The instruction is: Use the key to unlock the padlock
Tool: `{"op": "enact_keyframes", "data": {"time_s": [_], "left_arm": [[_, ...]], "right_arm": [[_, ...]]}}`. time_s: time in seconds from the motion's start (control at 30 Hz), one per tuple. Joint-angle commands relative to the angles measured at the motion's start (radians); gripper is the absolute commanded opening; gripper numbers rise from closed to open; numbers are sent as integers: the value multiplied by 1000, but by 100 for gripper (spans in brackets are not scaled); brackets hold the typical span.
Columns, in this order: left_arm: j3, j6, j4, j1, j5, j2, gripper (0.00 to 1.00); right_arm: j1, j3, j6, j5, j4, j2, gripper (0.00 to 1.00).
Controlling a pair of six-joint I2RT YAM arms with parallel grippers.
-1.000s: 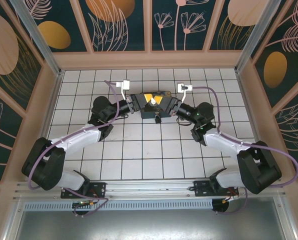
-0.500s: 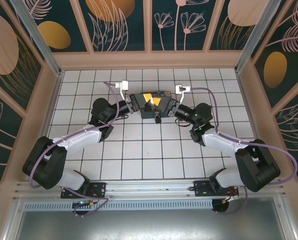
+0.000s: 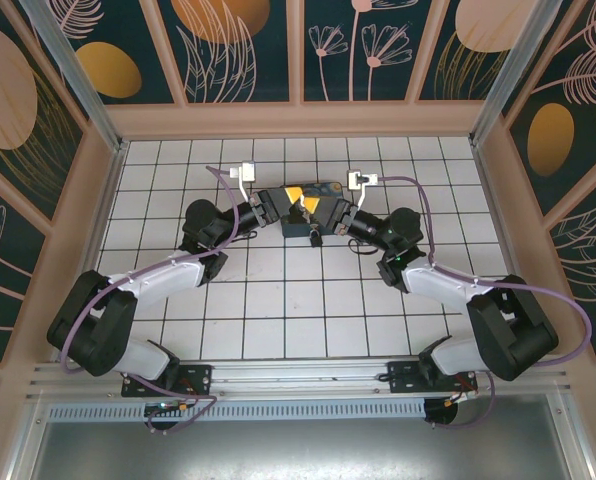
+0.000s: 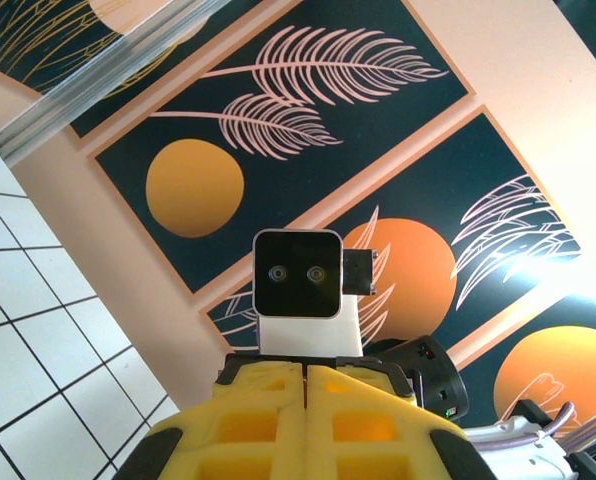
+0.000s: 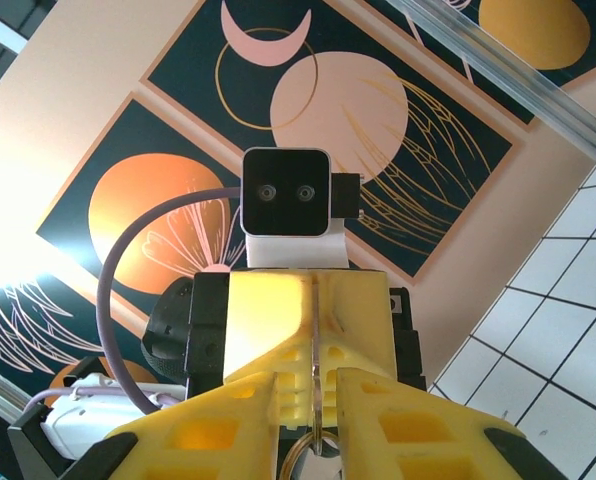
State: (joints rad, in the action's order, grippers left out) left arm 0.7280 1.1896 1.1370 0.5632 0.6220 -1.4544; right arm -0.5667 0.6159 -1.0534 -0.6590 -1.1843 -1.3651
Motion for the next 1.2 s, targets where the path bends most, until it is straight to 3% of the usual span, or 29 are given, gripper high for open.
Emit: {"op": "enact_keyframes", "data": {"time_s": [0.0,0.33,0.6,0.73,0.77,0.83,0.93,0.97,1.07,1.17], "left_arm": [[-6,18,78,3,-14,-10,0],[-10,36,101,3,-9,-20,0],[-21,64,136,3,-21,-33,0],[-29,65,139,2,-29,-35,0],[-31,64,132,3,-36,-35,7],[-30,50,96,2,-44,-32,38],[-30,-11,-48,-3,-91,4,69],[-28,-43,-114,-7,-114,23,76],[-12,-154,-371,-24,-230,92,84],[82,-353,-779,-9,-406,110,76]], "right_arm": [[-9,-11,-7,-8,-68,-6,23],[-10,-7,-10,-7,-73,-15,14],[-12,-10,-26,-3,-116,-31,0],[-12,-22,-24,14,-111,-24,0],[-10,-25,-23,19,-108,-20,0],[-5,-33,-15,28,-93,-8,0],[14,-56,4,46,-14,27,0],[14,-71,9,51,19,41,0],[88,-115,33,43,102,92,0],[161,-147,83,22,253,162,0]]}}
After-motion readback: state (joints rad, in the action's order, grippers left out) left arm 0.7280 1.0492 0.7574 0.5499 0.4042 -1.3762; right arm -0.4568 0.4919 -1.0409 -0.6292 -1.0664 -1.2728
